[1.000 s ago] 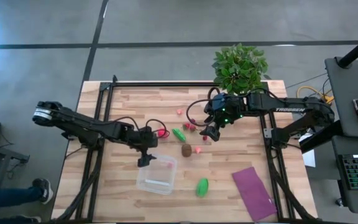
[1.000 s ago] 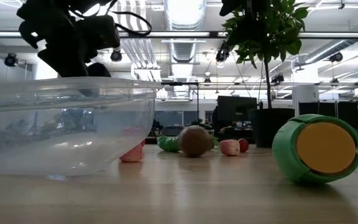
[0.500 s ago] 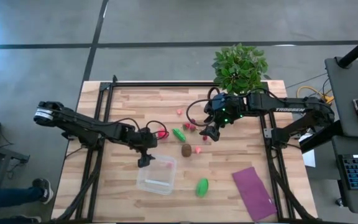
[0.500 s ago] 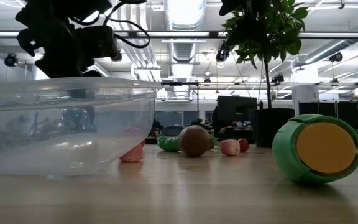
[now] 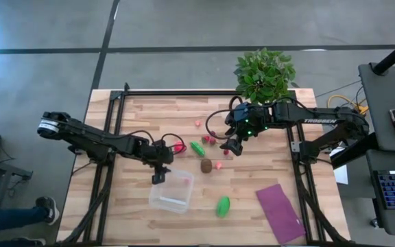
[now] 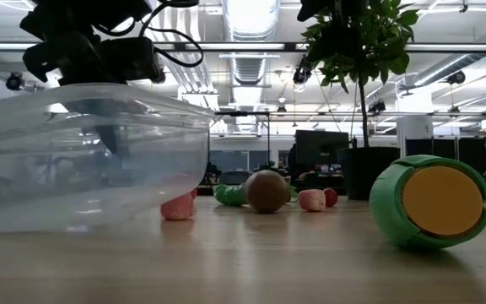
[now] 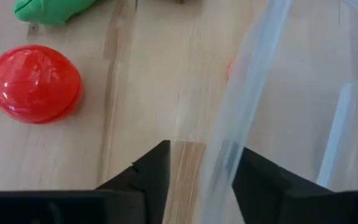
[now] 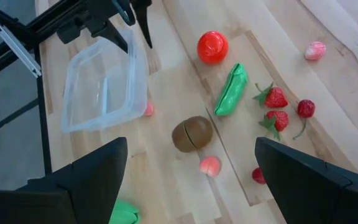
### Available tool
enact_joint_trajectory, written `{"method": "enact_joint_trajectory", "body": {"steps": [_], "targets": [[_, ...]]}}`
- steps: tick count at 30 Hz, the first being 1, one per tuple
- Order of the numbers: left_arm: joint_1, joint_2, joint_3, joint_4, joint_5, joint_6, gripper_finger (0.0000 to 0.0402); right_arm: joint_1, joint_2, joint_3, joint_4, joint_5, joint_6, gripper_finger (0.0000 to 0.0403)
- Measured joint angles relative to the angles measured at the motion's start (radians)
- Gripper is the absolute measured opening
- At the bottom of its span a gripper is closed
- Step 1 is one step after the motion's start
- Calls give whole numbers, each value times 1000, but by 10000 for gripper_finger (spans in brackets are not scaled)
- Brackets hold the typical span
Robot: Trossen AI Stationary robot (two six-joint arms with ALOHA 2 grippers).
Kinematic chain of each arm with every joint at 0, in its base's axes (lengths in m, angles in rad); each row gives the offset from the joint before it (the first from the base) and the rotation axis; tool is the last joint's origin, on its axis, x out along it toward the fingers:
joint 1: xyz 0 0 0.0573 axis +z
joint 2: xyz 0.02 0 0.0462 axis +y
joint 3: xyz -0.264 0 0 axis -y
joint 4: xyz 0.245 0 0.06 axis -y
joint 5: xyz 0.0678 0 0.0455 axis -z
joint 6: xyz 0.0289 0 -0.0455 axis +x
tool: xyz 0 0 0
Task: Pick and placing Produce into tupperware
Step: Move the transparent bin to the bottom center of the shelf
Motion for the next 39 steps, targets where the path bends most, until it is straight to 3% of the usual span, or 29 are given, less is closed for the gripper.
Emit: {"method": "enact_joint_trajectory", "body": {"steps": [11,20,26,32,36,39], "targets": [[-22,-18,83,-65,8,4,12,0,0,0,0,0,0,345],[-42,-20,77,-123,12,-21,13,0,0,0,0,2,0,345],[-86,-88,133,-145,48,-62,8,0,0,0,0,2,0,345],[-129,-143,160,-235,54,-165,7,0,0,0,0,25,0,345],[-191,-149,116,-337,85,-277,7,0,0,-1,0,28,0,345],[-223,-149,64,-318,85,-334,7,0,0,-3,0,28,0,345]]}}
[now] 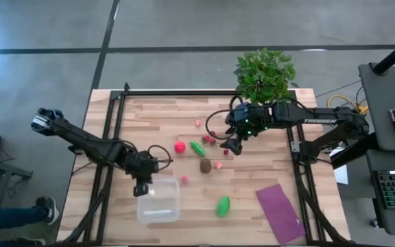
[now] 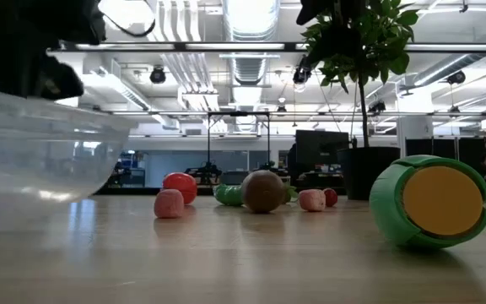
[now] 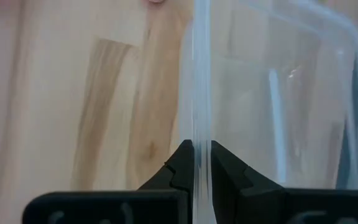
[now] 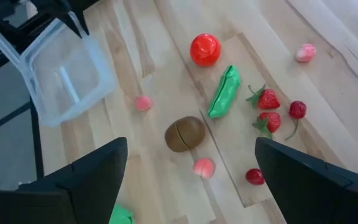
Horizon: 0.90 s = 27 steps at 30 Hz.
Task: Pick and placing Produce into tupperware
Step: Move the transparent bin to the bottom center of the shelf, then put the bottom peach into the transparent bin
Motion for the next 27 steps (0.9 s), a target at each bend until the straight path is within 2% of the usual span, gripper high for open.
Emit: {"method": "enact_joint_trajectory", "body": {"steps": [6,12,20,27], "targets": [[5,1,-105,148,-6,-80,8,1,3,-5,-2,-1,22,345],[3,3,-174,202,-4,-159,42,21,12,-10,-35,-2,18,345],[1,-8,-140,239,-12,-170,85,47,32,-13,-26,-2,0,345],[0,-54,-128,220,-13,-215,154,93,95,-13,9,-3,-64,345]]}}
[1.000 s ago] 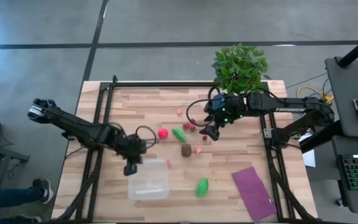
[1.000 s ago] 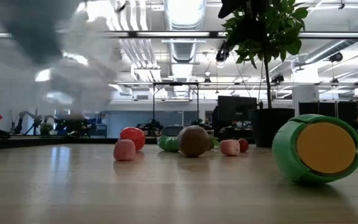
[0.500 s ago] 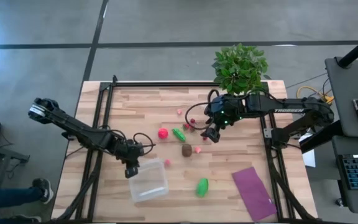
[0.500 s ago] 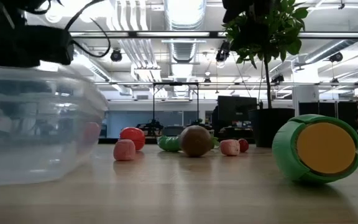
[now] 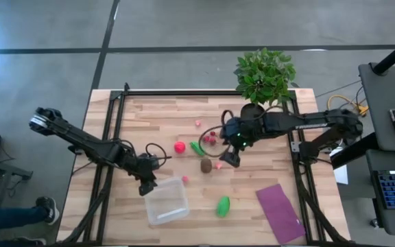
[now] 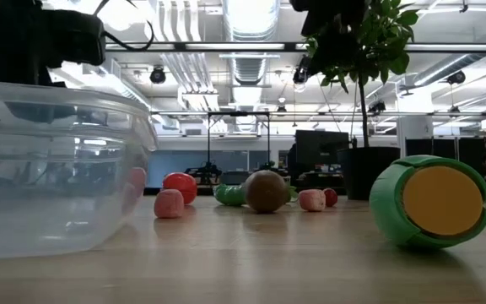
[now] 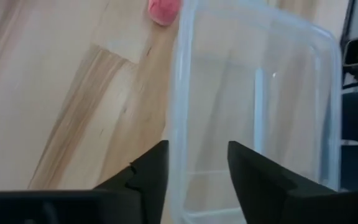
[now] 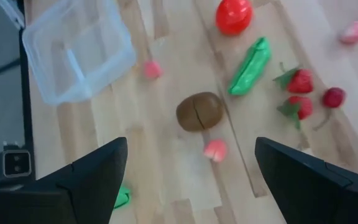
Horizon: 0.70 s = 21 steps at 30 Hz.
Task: Pick and placing Produce into tupperware
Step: Put the bottom peach into the transparent bin
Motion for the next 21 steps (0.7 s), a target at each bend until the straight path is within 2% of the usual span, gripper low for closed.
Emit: {"method": "enact_joint_trajectory", "body": {"steps": [5,11,18,21], "targets": [[-13,-56,1,-16,11,-28,187,36,85,0,68,10,-69,345],[-16,-144,1,-17,-2,-127,191,73,188,0,147,23,-227,345],[-18,-239,11,61,-94,-186,192,80,258,0,264,28,-320,345],[-19,-271,11,139,-144,-184,192,78,262,0,305,74,-359,345]]}}
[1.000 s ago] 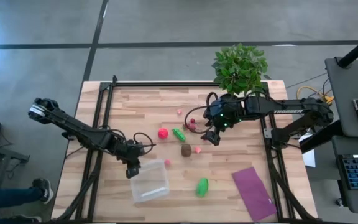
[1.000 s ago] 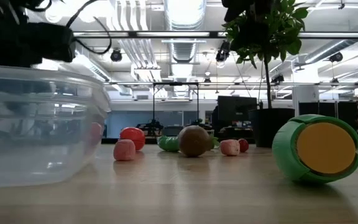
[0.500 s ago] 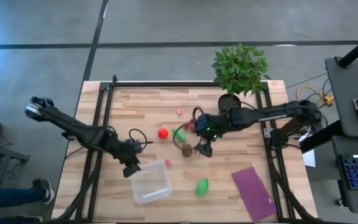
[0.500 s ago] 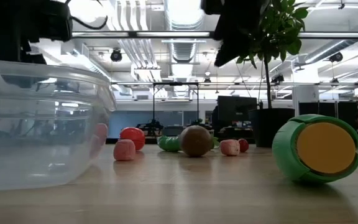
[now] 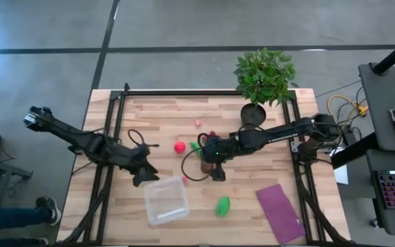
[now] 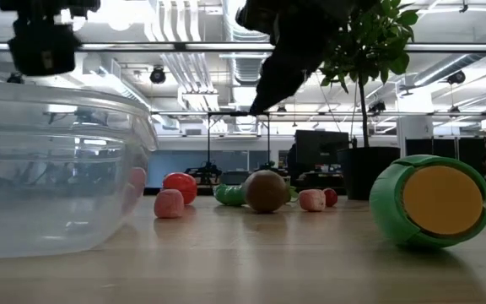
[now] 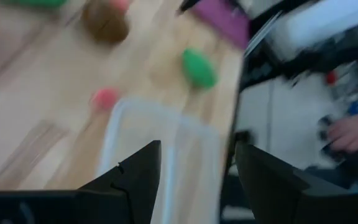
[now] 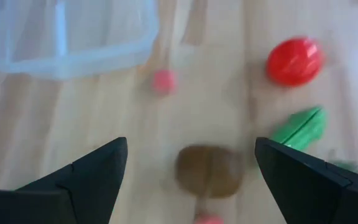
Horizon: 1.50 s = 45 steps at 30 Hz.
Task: Pick and placing Produce into tupperware
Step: Put the bottom peach into the transparent bin
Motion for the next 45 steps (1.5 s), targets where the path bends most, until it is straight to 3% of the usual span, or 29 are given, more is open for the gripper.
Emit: {"method": "enact_joint_trajectory", "body": {"steps": [6,15,20,30,45], "targets": [[0,-29,0,108,-68,2,192,0,4,1,107,118,-30,345],[0,-7,-1,133,-83,1,192,17,10,1,121,101,12,343],[0,12,-1,141,-76,-2,192,18,11,0,116,68,140,331],[0,-32,-2,185,-55,0,192,29,185,16,119,0,12,324],[0,-73,-2,183,-56,0,192,82,332,89,208,30,-197,323]]}}
